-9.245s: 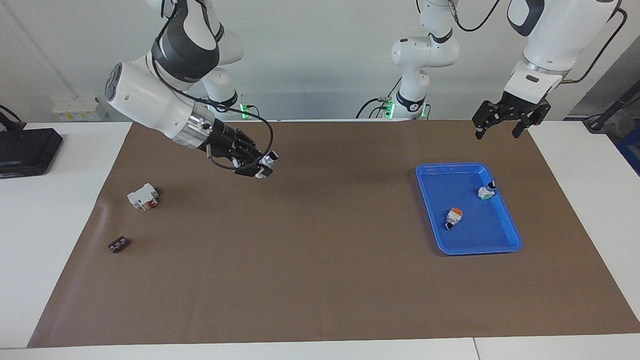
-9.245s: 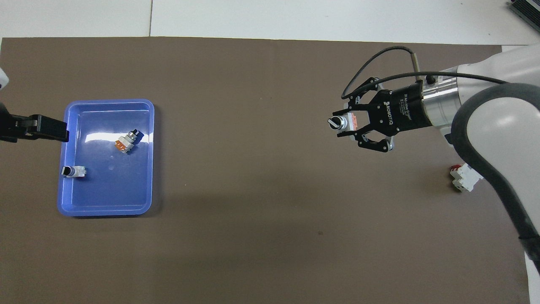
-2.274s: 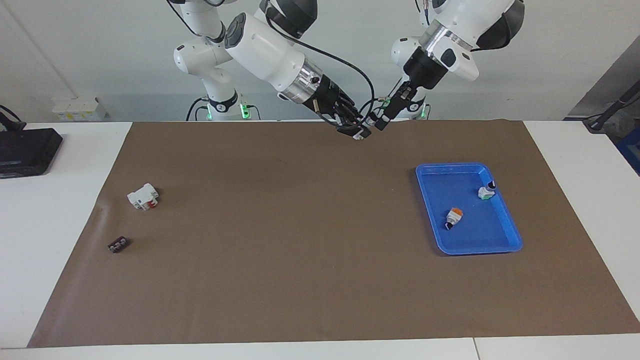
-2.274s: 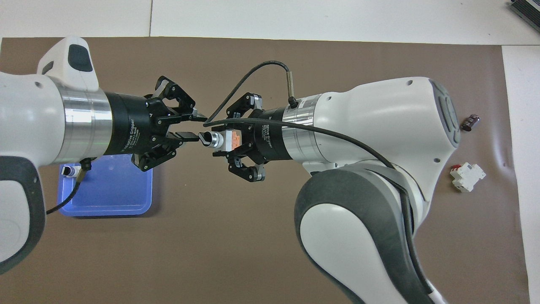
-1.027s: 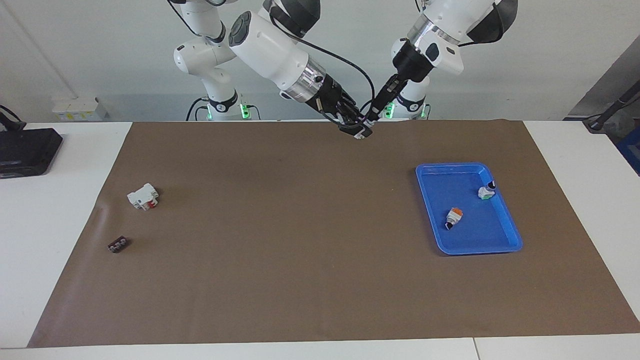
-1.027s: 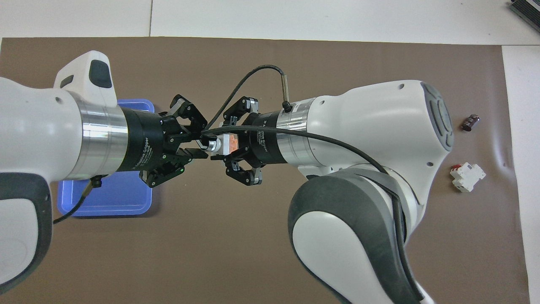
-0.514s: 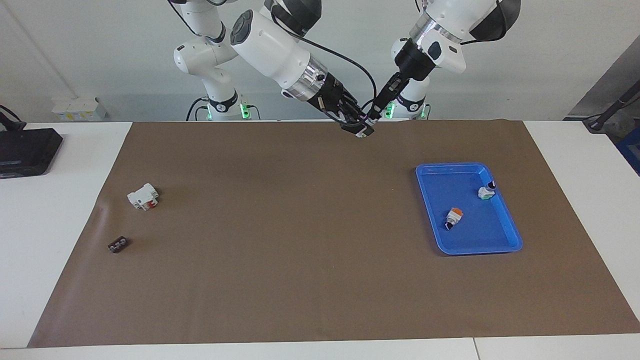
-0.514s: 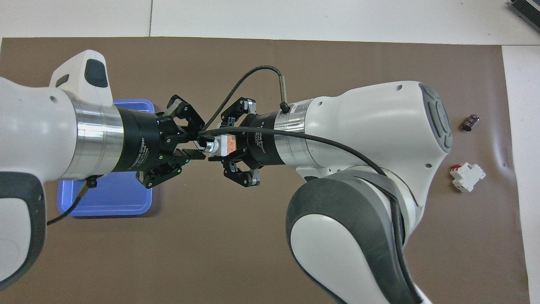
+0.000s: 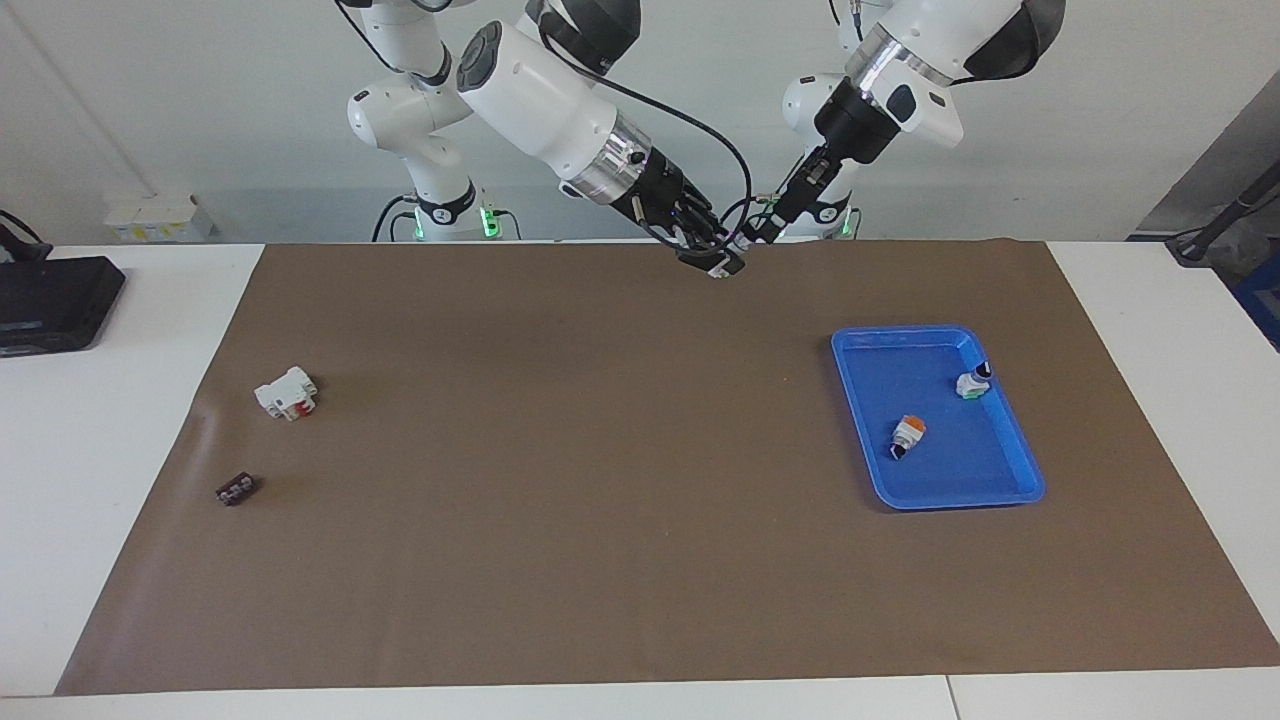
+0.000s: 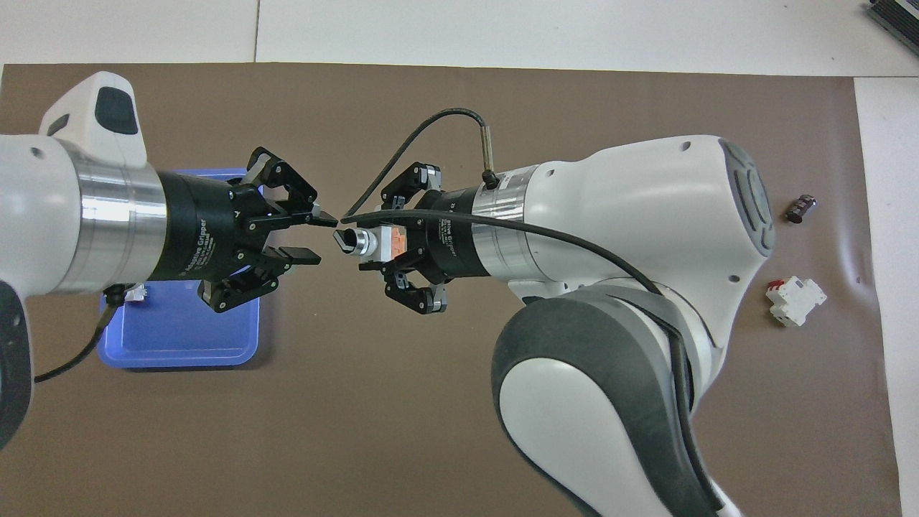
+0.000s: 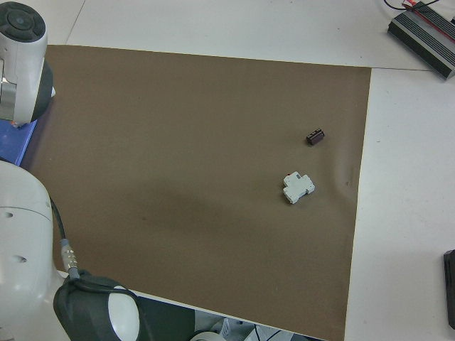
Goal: Turn and place switch with both arms
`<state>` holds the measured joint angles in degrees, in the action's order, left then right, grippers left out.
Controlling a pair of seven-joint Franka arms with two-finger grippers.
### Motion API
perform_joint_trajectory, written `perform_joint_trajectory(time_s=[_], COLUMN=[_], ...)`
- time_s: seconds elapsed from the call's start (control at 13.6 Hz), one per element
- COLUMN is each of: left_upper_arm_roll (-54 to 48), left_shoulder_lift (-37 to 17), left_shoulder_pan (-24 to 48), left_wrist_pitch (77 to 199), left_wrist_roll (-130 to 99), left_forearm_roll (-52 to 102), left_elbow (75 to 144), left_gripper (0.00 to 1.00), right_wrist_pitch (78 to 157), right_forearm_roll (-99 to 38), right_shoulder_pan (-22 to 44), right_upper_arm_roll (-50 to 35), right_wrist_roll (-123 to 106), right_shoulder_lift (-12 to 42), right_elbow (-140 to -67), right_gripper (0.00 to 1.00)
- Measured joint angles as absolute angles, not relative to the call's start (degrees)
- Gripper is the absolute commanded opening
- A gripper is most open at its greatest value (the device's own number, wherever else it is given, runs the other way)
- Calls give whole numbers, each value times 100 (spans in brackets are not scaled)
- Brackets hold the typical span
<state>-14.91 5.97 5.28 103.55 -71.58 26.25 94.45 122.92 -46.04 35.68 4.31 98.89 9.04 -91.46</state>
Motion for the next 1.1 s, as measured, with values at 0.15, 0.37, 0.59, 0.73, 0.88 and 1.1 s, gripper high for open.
perform_joint_trajectory(time_s=[0.15,0.37,0.59,0.73,0.88,1.1], left_upper_arm_roll=[-1496,-1518,-1530,-1543,-1554,-1567], left_shoulder_lift=[599,600,607,609,617,630], left_shoulder_pan=[525,530,559,562,564,565], left_wrist_pitch=[10354,10359,10386,10431,10547,10622], left_wrist_roll=[-7158,-7157,-7156,-7139,-7123,-7107], left_forearm_roll=[2625,2625,2625,2624,2623,2623], left_elbow=[9436,9427,9427,9434,9486,9559], left_gripper=[41,39,38,38,38,38], right_wrist_pitch=[12292,12292,12292,12292,12292,12292], right_forearm_roll=[-4604,-4604,-4604,-4604,-4604,-4604], right_shoulder_pan=[3569,3569,3569,3569,3569,3569], right_upper_arm_roll=[431,431,431,431,431,431], right_wrist_roll=[9889,9889,9889,9889,9889,9889], right_shoulder_lift=[904,904,904,904,904,904], right_elbow=[-9146,-9146,-9146,-9146,-9146,-9146], right_gripper=[0,0,0,0,0,0])
